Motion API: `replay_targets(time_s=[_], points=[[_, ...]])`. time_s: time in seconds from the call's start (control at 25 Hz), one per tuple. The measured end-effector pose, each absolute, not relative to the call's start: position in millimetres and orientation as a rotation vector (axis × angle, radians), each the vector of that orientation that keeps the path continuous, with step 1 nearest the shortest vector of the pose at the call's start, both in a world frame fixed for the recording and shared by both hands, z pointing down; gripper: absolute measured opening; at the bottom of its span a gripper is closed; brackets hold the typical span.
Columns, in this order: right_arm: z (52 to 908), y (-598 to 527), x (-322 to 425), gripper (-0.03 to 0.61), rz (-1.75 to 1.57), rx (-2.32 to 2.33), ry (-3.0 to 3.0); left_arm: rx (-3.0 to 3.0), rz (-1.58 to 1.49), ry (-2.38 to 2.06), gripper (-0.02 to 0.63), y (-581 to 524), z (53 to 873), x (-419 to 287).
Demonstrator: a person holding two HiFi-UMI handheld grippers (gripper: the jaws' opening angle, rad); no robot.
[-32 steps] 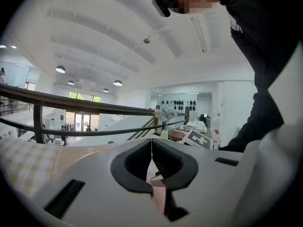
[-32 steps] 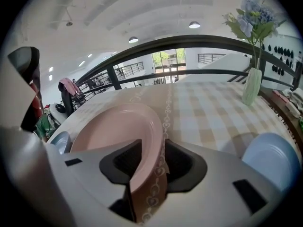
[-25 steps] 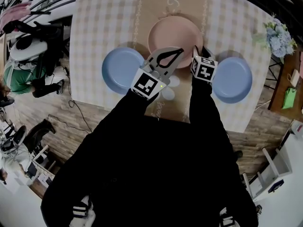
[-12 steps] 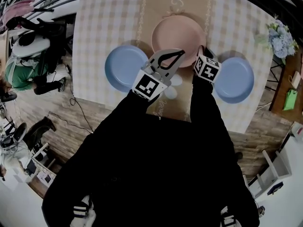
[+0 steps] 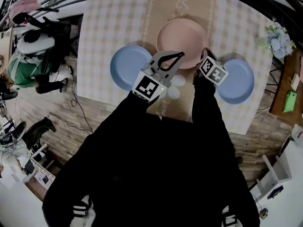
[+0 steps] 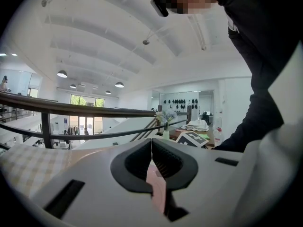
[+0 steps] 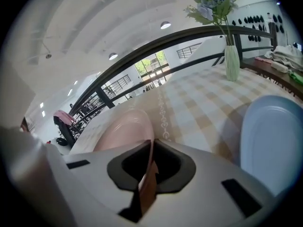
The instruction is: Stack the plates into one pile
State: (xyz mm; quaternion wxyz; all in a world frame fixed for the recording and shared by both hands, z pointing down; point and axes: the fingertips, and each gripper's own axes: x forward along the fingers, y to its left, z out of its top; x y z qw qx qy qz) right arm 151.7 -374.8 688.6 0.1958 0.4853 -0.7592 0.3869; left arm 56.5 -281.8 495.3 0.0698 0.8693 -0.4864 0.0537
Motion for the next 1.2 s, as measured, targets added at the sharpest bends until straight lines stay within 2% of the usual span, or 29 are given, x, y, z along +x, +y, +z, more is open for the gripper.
replay_targets(time_s=[0.68, 1.2], points=[[650, -348, 193, 0.025, 1.215, 1.560, -2.079, 2.666, 0.115, -1.475, 0.020, -237, 463, 34], [617, -315, 158, 0.028, 1.296, 1.521, -2.145, 2.706, 0.074, -1.492, 0.020, -199, 441, 6]])
